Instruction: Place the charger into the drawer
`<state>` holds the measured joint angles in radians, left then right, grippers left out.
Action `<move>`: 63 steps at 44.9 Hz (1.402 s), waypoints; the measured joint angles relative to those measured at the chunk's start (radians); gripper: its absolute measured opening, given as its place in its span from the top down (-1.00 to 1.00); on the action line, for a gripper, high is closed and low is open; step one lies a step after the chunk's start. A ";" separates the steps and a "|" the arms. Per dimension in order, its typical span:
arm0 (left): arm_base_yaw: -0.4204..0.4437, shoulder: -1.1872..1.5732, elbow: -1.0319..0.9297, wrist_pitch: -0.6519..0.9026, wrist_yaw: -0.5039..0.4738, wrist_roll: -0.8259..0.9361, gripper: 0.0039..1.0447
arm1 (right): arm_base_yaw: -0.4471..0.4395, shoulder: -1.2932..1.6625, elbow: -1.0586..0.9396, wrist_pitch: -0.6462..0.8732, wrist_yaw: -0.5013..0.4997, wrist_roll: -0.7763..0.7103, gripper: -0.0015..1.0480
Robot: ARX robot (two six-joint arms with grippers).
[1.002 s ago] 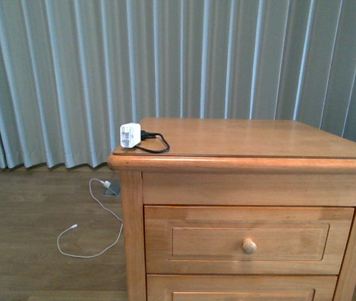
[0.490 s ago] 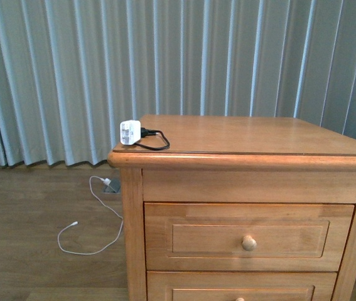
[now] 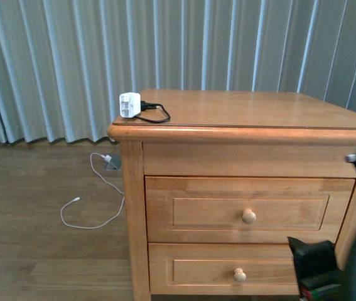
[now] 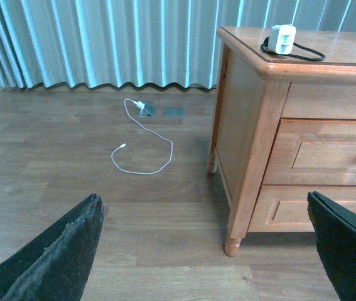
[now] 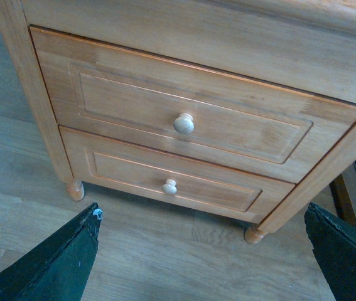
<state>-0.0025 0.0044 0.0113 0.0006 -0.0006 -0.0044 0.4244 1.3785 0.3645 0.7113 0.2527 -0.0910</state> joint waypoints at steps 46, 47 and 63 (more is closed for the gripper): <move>0.000 0.000 0.000 0.000 0.000 0.000 -0.89 | -0.010 0.857 0.643 0.253 0.078 -0.205 -0.84; 0.000 0.000 0.000 0.000 0.000 0.000 -0.89 | -0.010 0.863 0.650 0.253 0.078 -0.206 -0.84; 0.000 0.000 0.000 0.000 0.000 0.000 -0.89 | -0.020 0.953 0.722 0.279 0.095 -0.229 -0.84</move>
<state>-0.0025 0.0044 0.0113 0.0006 -0.0002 -0.0044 0.4046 2.3314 1.0863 0.9905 0.3477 -0.3202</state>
